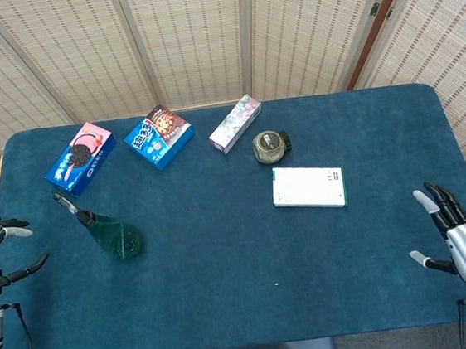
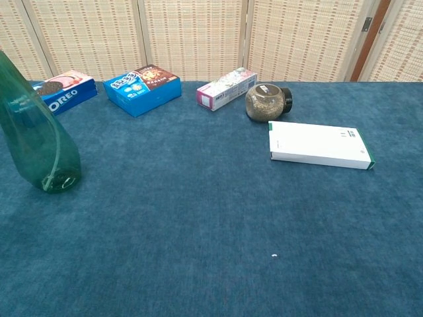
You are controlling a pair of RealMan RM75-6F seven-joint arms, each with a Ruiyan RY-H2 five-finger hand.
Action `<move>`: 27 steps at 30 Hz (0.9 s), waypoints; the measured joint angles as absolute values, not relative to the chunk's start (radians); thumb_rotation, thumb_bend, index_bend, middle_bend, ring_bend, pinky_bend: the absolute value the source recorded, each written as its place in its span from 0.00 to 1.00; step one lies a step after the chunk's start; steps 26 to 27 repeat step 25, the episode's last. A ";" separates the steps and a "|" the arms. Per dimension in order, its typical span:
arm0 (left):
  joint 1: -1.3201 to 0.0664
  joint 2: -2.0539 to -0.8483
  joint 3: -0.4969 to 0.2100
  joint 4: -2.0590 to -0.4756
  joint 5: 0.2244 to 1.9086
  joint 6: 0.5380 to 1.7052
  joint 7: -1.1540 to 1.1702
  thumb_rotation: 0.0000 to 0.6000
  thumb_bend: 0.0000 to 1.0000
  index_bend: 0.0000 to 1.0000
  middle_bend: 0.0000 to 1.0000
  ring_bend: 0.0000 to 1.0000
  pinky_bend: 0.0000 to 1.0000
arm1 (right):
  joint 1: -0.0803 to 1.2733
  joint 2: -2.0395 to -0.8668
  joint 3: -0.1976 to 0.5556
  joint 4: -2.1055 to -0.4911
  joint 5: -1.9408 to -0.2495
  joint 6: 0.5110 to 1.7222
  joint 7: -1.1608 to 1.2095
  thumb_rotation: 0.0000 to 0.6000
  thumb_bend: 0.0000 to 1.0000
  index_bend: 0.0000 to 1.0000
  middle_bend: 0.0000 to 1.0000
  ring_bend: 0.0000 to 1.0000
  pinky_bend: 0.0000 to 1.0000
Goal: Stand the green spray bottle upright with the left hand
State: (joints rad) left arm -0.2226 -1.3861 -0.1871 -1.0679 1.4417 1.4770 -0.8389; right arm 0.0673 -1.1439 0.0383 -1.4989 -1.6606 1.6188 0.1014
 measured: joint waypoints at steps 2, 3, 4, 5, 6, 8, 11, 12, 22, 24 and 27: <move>-0.223 -1.371 -0.185 -1.072 1.438 1.467 -0.791 1.00 0.25 0.48 0.37 0.25 0.15 | 0.068 -1.138 0.040 -1.508 -1.661 1.619 0.090 1.00 0.00 0.00 0.00 0.00 0.42; -0.224 -1.363 -0.183 -1.074 1.437 1.460 -0.751 1.00 0.29 0.48 0.37 0.25 0.15 | 0.069 -1.134 0.041 -1.512 -1.662 1.619 0.085 1.00 0.00 0.00 0.00 0.00 0.42; -0.226 -1.357 -0.180 -1.077 1.436 1.454 -0.717 1.00 0.31 0.49 0.37 0.25 0.16 | 0.069 -1.129 0.042 -1.518 -1.662 1.619 0.077 1.00 0.00 0.00 0.00 0.00 0.42; -0.228 -1.350 -0.176 -1.080 1.436 1.447 -0.678 1.00 0.33 0.49 0.38 0.25 0.16 | 0.069 -1.126 0.042 -1.522 -1.663 1.619 0.072 1.00 0.00 0.00 0.00 0.00 0.42; -0.230 -1.339 -0.171 -1.086 1.437 1.438 -0.619 1.00 0.34 0.49 0.38 0.25 0.16 | 0.070 -1.121 0.042 -1.527 -1.663 1.618 0.066 1.00 0.00 0.00 0.00 0.00 0.42; -0.236 -1.323 -0.163 -1.102 1.438 1.422 -0.522 1.00 0.34 0.48 0.37 0.26 0.17 | 0.071 -1.112 0.043 -1.538 -1.663 1.615 0.053 1.00 0.00 0.00 0.00 0.00 0.42; -0.248 -1.292 -0.150 -1.143 1.442 1.393 -0.353 1.00 0.34 0.48 0.37 0.26 0.17 | 0.072 -1.100 0.044 -1.553 -1.663 1.611 0.039 1.00 0.00 0.00 0.00 0.00 0.42; -0.254 -1.281 -0.145 -1.161 1.443 1.382 -0.286 1.00 0.34 0.48 0.37 0.26 0.17 | 0.072 -1.097 0.044 -1.557 -1.662 1.609 0.037 1.00 0.00 0.00 0.00 0.00 0.42; -0.324 -1.230 -0.135 -1.306 1.410 1.274 0.092 1.00 0.34 0.48 0.37 0.26 0.17 | 0.068 -1.062 0.042 -1.585 -1.651 1.601 0.038 1.00 0.00 0.00 0.00 0.00 0.42; -0.332 -1.228 -0.135 -1.324 1.405 1.265 0.096 1.00 0.34 0.48 0.37 0.26 0.17 | 0.066 -1.059 0.041 -1.586 -1.653 1.605 0.043 1.00 0.00 0.00 0.00 0.00 0.42; -0.333 -1.229 -0.134 -1.330 1.405 1.265 0.097 1.00 0.34 0.48 0.37 0.26 0.17 | 0.064 -1.060 0.040 -1.584 -1.654 1.608 0.046 1.00 0.00 0.00 0.00 0.00 0.42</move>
